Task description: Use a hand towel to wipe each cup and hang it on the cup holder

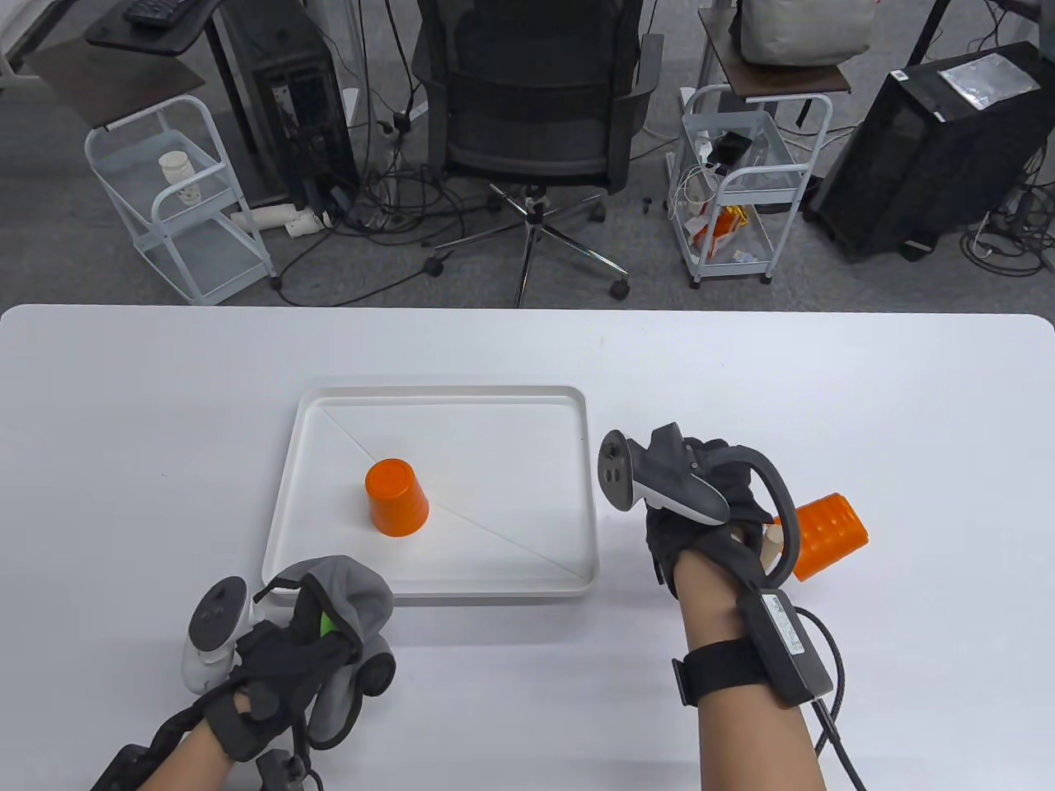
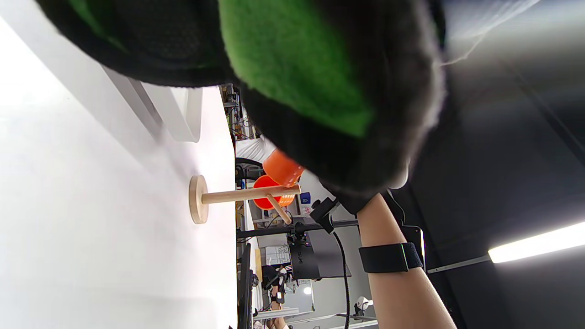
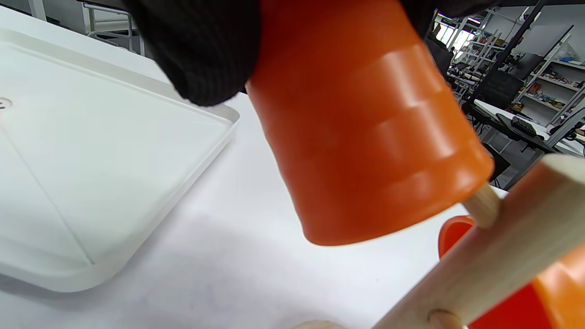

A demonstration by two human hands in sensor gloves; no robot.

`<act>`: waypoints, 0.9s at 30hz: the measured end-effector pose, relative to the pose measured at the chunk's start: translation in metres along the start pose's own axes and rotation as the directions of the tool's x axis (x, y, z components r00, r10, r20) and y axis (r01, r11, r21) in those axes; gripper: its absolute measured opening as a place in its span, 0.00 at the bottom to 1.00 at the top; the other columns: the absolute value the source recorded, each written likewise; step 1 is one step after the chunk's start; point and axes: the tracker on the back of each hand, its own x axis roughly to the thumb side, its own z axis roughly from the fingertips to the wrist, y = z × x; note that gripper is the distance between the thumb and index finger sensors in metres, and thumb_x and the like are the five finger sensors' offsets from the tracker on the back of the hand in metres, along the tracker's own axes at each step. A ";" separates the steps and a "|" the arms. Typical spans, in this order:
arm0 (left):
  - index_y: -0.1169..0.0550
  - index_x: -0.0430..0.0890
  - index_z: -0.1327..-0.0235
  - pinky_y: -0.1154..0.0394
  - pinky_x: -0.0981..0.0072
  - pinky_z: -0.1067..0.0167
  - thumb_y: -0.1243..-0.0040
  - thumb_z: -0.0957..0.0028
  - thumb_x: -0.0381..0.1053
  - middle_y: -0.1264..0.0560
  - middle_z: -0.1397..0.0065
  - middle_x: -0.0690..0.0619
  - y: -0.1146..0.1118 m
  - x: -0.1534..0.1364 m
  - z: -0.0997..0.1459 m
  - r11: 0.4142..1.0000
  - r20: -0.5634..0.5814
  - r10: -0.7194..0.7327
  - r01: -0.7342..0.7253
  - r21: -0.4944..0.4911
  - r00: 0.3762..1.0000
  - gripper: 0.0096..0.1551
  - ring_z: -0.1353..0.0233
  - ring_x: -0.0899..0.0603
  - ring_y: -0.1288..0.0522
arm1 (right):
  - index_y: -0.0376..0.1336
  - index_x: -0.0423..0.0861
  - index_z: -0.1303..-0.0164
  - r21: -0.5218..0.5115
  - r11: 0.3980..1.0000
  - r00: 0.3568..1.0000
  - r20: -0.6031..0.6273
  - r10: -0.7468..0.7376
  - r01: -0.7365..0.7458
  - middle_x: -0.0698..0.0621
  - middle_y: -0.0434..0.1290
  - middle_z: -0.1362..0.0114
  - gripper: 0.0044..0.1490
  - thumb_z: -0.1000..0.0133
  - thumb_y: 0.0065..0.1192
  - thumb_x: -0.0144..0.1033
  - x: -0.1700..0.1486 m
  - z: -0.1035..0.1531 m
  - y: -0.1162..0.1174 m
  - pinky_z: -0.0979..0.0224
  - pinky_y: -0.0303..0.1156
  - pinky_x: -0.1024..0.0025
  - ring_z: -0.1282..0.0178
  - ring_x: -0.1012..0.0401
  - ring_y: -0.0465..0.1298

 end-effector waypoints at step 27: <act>0.64 0.64 0.29 0.24 0.42 0.40 0.49 0.47 0.75 0.57 0.18 0.45 -0.002 -0.001 0.000 1.000 0.009 -0.006 0.006 -0.013 1.000 0.51 0.42 0.45 0.19 | 0.44 0.46 0.18 -0.094 0.990 0.976 0.202 -0.084 0.104 0.36 0.47 0.11 0.52 0.47 0.55 0.59 0.049 -0.007 -0.007 0.21 0.39 0.27 0.16 0.30 0.42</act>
